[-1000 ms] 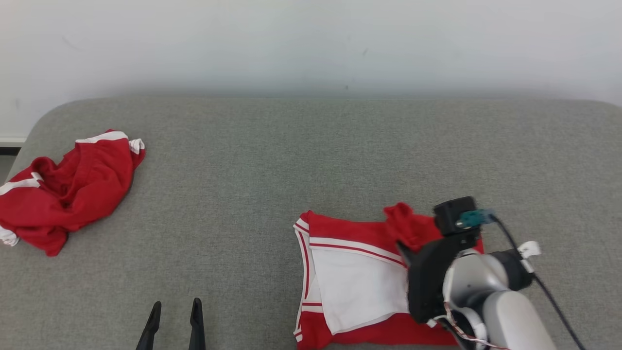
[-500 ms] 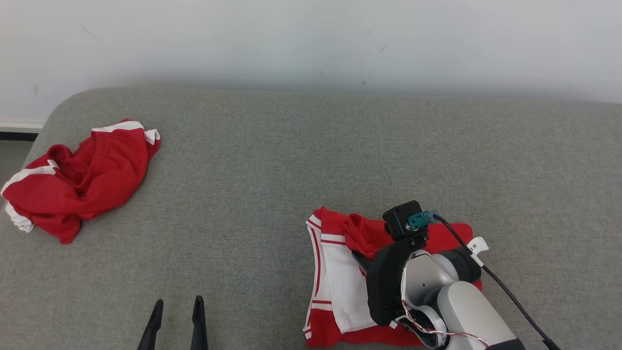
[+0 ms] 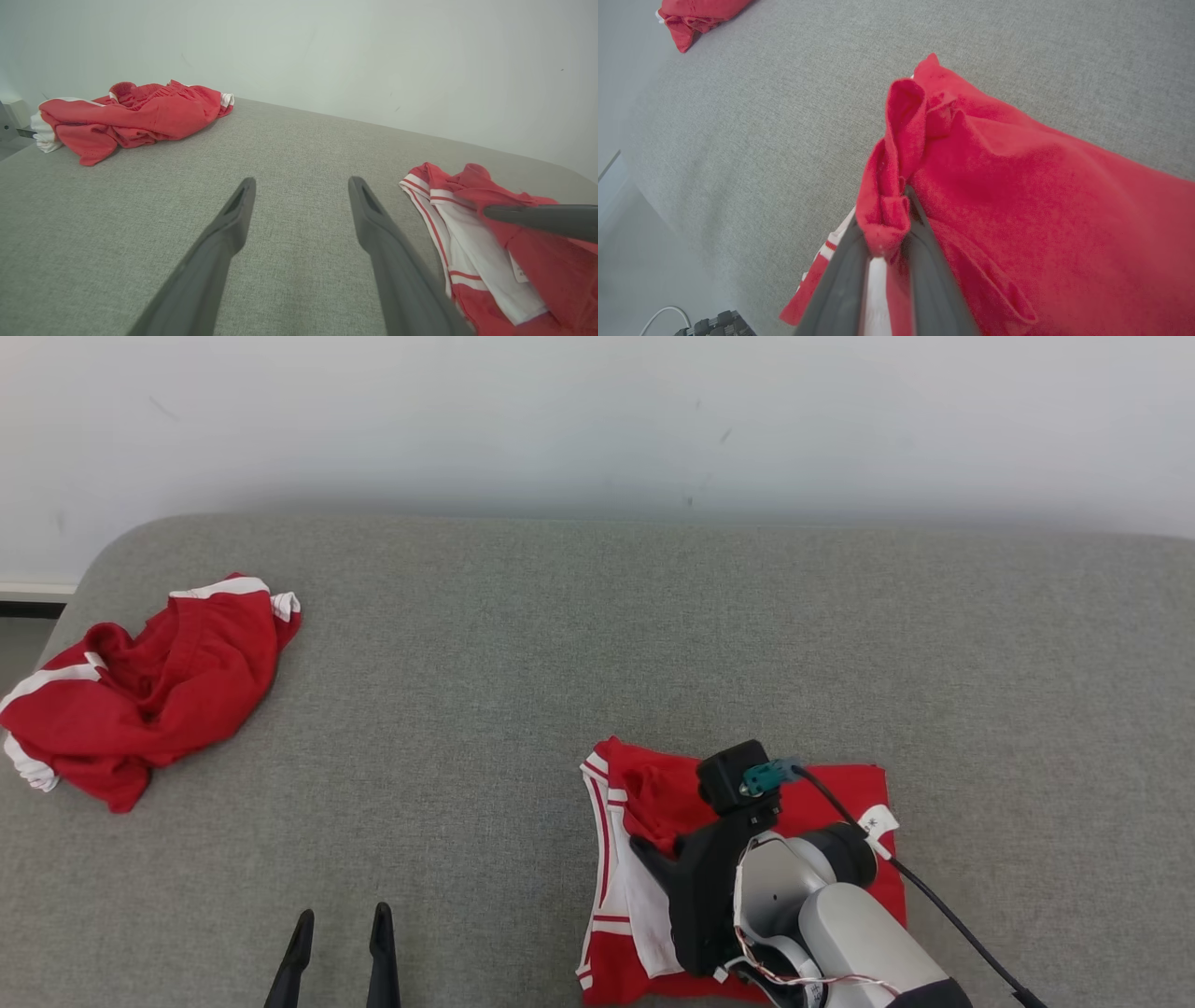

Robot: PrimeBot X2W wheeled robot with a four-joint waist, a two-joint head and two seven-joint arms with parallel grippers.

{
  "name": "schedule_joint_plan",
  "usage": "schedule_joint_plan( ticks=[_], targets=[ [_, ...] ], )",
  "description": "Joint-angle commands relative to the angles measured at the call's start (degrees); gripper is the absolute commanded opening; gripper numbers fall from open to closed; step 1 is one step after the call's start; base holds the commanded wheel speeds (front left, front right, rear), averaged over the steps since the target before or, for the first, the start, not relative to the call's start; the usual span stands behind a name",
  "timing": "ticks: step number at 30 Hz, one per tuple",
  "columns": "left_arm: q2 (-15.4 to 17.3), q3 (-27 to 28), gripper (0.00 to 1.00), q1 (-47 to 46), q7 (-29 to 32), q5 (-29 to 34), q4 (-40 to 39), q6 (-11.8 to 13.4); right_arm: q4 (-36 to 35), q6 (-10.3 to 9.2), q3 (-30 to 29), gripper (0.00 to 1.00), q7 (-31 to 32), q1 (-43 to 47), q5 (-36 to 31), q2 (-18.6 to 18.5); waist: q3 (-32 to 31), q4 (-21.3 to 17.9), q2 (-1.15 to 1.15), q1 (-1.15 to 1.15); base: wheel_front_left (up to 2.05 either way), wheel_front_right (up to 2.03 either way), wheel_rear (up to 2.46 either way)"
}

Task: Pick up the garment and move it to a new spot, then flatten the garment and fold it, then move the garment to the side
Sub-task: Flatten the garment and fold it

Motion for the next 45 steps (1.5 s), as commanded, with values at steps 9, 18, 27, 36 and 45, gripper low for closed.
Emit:
schedule_joint_plan(
  ticks=[9, 18, 27, 36, 45],
  targets=[
    [-0.1, 0.1, 1.0, 0.4, -0.2, -0.3, -0.3, 0.1, -0.7, -0.13, 0.2, 1.0, -7.9, -2.0, 13.0, 0.2, -0.9, -0.1, 0.0, 0.0, 0.0, 0.0, 0.0],
    [-0.1, 0.3, 1.0, 1.5, -0.2, -0.4, -0.6, 0.1, -4.5, -0.13, -14.4, 1.0, -12.4, 1.4, -2.8, -0.6, -2.0, -0.5, 0.0, 0.0, 0.0, 0.0, 0.0],
    [-0.1, -0.3, 1.0, 1.9, -0.2, -0.8, -0.5, 0.3, -10.5, -0.13, -20.2, 0.0, -11.7, 14.4, -12.7, -1.0, -1.9, -0.6, 0.0, 0.0, 0.0, 0.0, 0.0],
    [-0.1, -0.4, 1.0, 1.2, -0.2, 0.0, 0.0, -0.4, -6.1, -0.14, -12.7, 0.0, -15.0, 15.9, -14.8, -0.3, -1.6, -0.9, 0.0, 0.0, 0.0, 0.0, 0.0],
    [-0.1, -0.5, 1.0, 1.4, -0.2, 0.1, 0.4, -0.7, 0.1, -0.13, -0.7, 0.0, -17.4, 13.4, -11.8, 0.2, -2.2, -0.1, 0.0, 0.0, 0.0, 0.0, 0.0]
  ],
)
